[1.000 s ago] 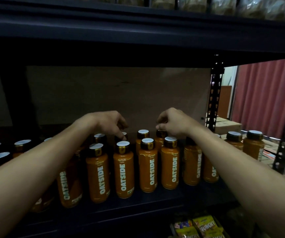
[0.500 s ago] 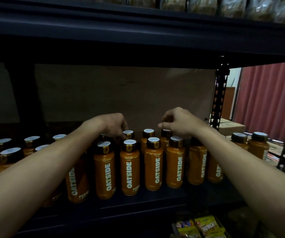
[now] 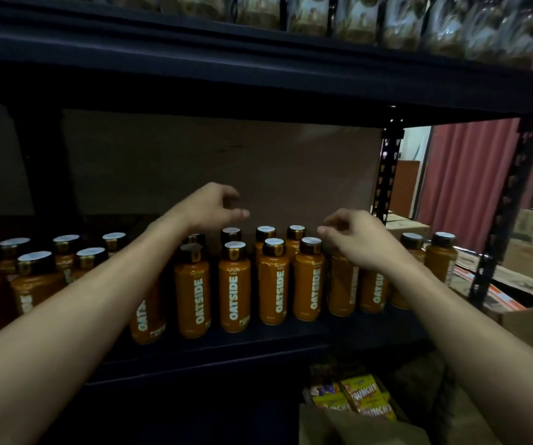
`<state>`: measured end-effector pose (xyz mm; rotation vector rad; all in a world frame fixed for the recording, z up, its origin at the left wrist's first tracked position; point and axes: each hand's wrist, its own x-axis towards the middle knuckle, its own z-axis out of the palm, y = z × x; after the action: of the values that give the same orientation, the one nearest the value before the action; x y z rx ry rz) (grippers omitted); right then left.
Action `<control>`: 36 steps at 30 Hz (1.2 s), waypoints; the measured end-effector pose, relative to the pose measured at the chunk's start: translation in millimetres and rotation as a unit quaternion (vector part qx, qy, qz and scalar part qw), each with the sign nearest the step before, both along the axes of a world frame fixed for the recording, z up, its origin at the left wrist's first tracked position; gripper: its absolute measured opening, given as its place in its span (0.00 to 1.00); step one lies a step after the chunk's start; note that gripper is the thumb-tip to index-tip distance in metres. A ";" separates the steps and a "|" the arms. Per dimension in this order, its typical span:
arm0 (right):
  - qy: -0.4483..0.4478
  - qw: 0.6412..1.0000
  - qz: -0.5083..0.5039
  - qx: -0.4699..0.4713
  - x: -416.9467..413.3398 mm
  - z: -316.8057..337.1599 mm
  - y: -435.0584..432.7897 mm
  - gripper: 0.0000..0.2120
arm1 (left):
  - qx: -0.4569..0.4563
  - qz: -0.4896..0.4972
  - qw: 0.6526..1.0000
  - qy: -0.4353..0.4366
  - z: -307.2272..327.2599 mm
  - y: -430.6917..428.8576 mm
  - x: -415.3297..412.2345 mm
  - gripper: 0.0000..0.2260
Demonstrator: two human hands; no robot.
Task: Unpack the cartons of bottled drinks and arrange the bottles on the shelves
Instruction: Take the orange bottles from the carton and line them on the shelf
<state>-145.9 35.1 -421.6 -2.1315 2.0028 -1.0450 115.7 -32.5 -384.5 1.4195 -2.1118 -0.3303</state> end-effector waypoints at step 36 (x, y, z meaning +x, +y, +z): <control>-0.166 0.875 -0.148 0.430 -87.2 -390.0 201.6 0.15 | 0.301 -0.263 0.891 -0.214 -448.1 146.4 -175.2 0.20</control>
<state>-233.0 236.7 -811.6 -1.1339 2.0738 -0.3436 -59.4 114.0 -832.6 1.2729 -2.9271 -1.0434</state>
